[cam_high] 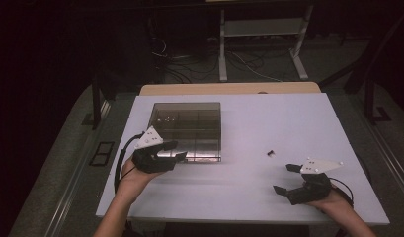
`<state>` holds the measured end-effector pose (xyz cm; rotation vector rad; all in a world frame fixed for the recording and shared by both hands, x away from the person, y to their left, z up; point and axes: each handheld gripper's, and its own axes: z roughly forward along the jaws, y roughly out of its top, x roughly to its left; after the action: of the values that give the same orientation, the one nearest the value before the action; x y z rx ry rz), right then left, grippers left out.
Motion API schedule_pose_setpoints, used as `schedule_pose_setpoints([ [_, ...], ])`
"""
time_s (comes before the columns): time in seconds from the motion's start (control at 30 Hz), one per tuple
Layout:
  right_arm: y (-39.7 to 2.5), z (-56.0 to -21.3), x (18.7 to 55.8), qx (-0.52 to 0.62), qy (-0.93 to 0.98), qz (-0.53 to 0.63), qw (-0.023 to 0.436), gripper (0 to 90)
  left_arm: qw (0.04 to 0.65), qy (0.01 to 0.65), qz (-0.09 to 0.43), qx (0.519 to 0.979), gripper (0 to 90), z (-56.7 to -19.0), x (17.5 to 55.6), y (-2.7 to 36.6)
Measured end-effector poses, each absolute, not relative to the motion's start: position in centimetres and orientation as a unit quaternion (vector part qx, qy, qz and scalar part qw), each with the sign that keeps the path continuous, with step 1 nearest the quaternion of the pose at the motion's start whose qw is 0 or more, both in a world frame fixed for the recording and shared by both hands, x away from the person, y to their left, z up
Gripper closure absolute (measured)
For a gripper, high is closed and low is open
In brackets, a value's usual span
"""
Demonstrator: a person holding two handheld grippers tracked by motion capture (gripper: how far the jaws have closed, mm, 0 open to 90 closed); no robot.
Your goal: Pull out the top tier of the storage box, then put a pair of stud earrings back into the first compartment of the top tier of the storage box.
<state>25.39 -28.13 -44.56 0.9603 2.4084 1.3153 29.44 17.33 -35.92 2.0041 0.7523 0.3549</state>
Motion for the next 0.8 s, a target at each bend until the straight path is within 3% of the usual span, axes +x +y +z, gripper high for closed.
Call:
schedule_pose_setpoints([
  [0.8, -28.1, -44.5, 25.3, 0.327, 0.823, 0.449, 0.118, 8.2, 0.473, 0.289, 0.141, 0.82, 33.7, -38.6, 25.7, 16.3],
])
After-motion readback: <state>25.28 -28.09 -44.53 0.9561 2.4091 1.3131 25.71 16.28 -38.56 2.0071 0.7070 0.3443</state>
